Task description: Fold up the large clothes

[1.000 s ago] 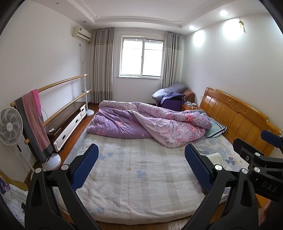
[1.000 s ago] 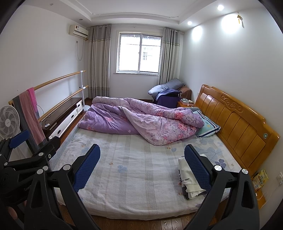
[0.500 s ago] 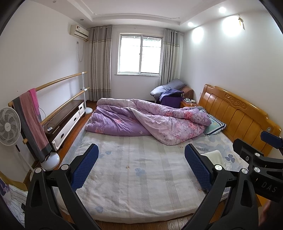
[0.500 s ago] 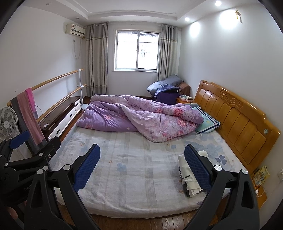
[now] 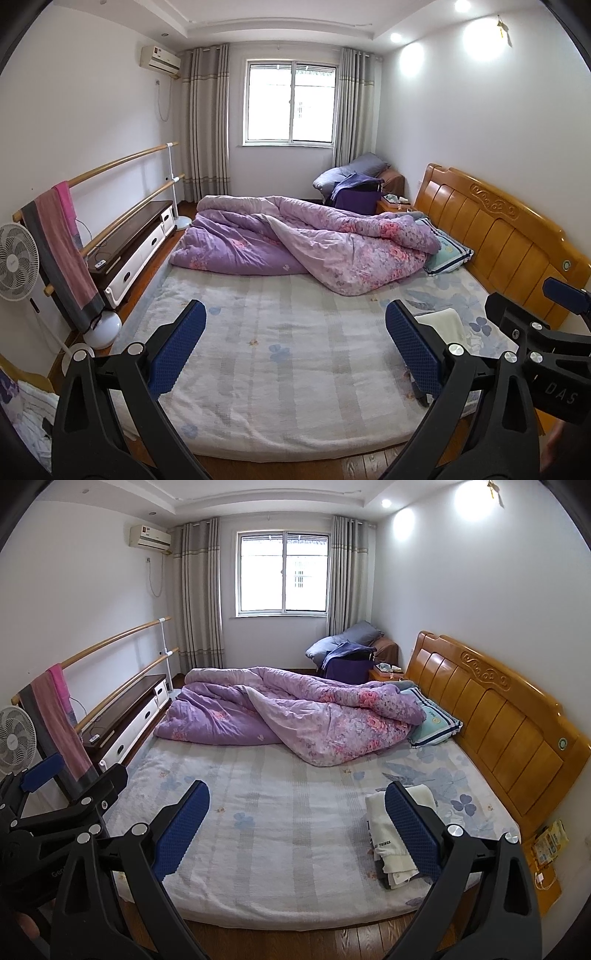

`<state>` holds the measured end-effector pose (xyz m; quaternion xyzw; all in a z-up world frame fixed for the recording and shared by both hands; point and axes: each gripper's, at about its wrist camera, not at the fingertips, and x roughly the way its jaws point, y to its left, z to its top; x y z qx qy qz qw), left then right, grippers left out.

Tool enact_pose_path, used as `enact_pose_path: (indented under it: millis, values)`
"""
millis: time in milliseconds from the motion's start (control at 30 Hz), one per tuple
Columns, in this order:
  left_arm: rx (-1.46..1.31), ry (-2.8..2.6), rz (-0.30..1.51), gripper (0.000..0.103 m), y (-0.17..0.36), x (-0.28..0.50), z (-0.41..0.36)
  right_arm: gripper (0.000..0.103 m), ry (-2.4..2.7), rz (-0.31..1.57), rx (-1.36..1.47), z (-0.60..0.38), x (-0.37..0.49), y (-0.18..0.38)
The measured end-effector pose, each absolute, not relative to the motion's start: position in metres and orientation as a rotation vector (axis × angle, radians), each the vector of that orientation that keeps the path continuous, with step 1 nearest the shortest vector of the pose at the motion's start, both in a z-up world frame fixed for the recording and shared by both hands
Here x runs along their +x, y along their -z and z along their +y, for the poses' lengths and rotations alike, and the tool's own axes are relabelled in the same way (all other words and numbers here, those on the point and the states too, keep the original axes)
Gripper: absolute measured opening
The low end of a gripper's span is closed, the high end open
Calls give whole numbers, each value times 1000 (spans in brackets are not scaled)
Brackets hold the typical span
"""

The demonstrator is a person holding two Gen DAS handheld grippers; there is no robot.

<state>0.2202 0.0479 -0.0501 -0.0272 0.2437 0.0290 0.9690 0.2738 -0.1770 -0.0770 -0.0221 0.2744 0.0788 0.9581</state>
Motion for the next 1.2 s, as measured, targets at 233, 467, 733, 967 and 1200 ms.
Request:
enact_pose_path:
  millis: [233,467,733,967,1200]
  values:
    - [-74,-89,495,98,55,241,7,93,-186,556,-61,-210,294,80]
    - [-79,-116,525,98,66,258,-19,93,-218,582,-71,-231,312,91]
    - [-71,-122,559,98,77,281,-30,93,-227,612,-66,-234,331,102]
    - [-73,-104,565,98,89,307,-15,93,-206,632,-70,-217,351,110]
    - [-105,-37,583,98,110,353,39,93,-146,641,-99,-165,376,123]
